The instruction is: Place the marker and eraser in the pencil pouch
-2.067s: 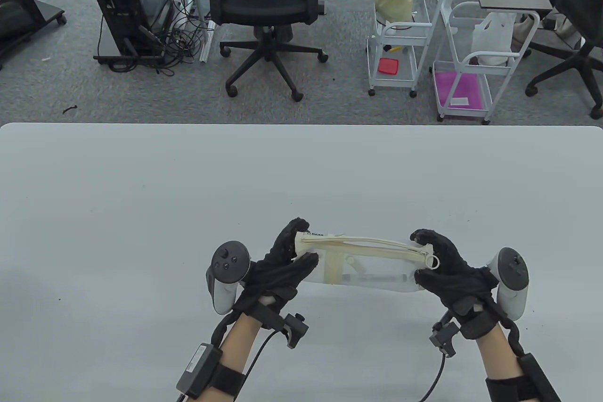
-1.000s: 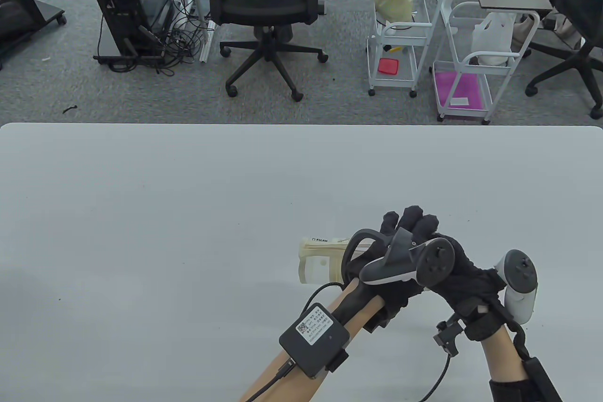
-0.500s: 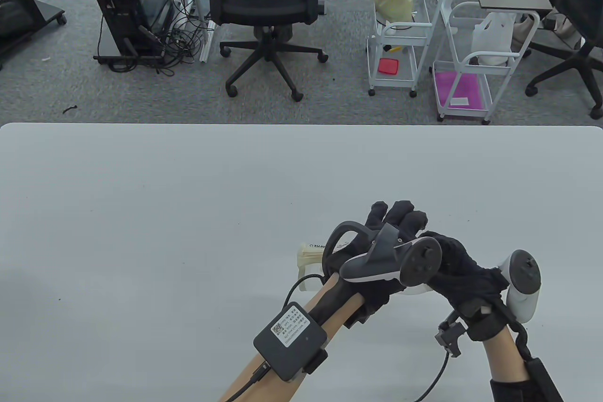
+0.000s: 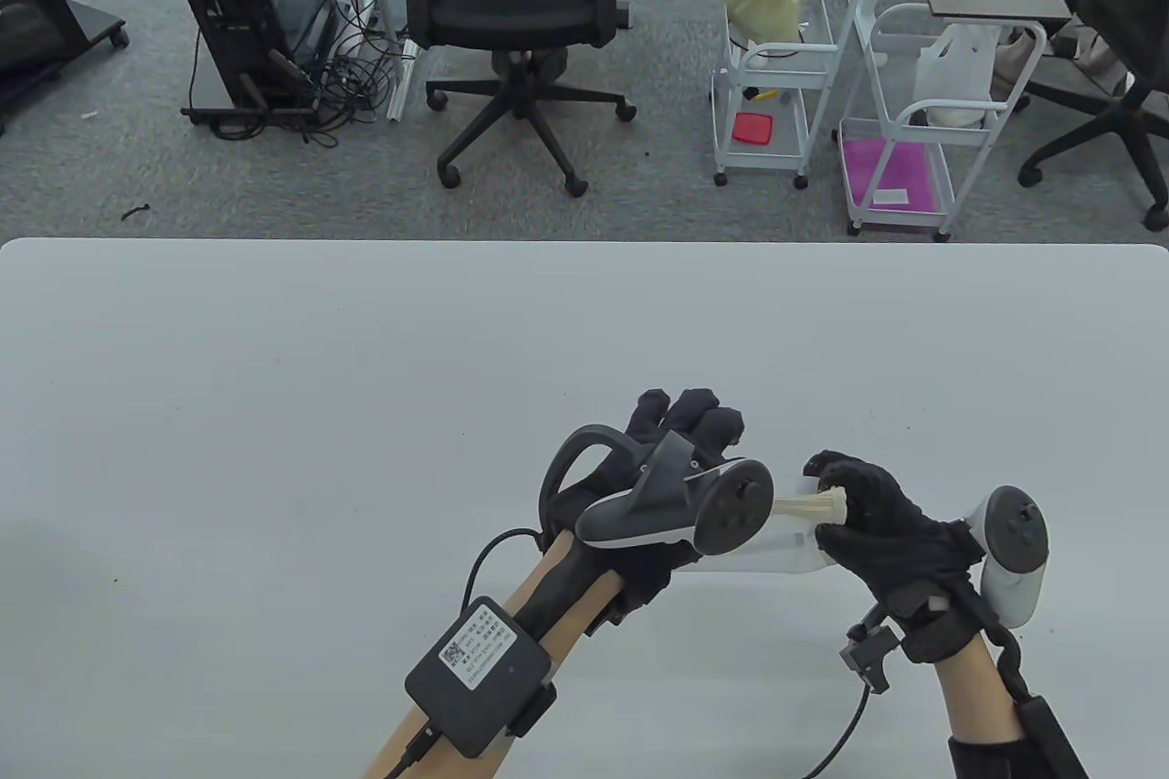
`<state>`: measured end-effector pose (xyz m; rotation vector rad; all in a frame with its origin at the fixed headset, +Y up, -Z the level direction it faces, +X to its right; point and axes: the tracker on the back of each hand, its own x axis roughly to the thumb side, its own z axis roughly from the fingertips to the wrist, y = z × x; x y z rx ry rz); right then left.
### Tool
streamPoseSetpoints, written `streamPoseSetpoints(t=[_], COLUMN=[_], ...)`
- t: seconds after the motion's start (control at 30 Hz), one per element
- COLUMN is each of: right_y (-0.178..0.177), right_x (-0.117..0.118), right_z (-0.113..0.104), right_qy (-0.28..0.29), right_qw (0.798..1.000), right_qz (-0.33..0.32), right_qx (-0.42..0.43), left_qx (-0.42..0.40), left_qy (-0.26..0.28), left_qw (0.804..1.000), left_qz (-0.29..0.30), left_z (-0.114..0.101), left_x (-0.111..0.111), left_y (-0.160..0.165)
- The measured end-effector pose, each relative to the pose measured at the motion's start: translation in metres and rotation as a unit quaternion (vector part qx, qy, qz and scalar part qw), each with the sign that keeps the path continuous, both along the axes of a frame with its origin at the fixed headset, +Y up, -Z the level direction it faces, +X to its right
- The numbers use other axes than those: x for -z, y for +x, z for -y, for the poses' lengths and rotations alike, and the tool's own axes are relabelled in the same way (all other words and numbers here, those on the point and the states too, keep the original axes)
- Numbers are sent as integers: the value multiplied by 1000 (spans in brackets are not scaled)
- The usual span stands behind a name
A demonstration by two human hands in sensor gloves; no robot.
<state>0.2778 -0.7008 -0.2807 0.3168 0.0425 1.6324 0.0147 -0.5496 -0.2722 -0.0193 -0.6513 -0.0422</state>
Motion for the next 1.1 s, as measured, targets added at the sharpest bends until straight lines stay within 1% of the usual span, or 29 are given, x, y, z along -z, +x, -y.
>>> streamPoseSetpoints(t=[0.23,0.4,0.63,0.8,0.87,0.97,1.0,1.1], right_y=[-1,1,3,7,7,8,10,12], right_x=[0,0,0,0,-1,-2,-3,-5], right_z=[1,1,-1,-4,-6,-8,-8,-11], right_qy=[-2,-8,-11,-9,-6,-2,-2,2], right_qw=[1000,1000,1000,999,1000,999,999,1000], right_qz=[2,8,12,16,15,19,18,19], right_qx=[2,3,11,26,24,26,29,25], left_qx=[7,28,24,12,-10,-27,-43,-115], left_qy=[-9,-8,-12,-2,-13,-9,-7,-9], left_qw=[999,998,995,994,994,995,994,990], left_qz=[-30,-61,-96,-109,-104,-98,-100,-77], left_z=[3,4,5,4,5,5,5,8], left_x=[5,9,14,15,15,13,12,4], left_y=[-33,-59,-91,-107,-109,-109,-110,-107])
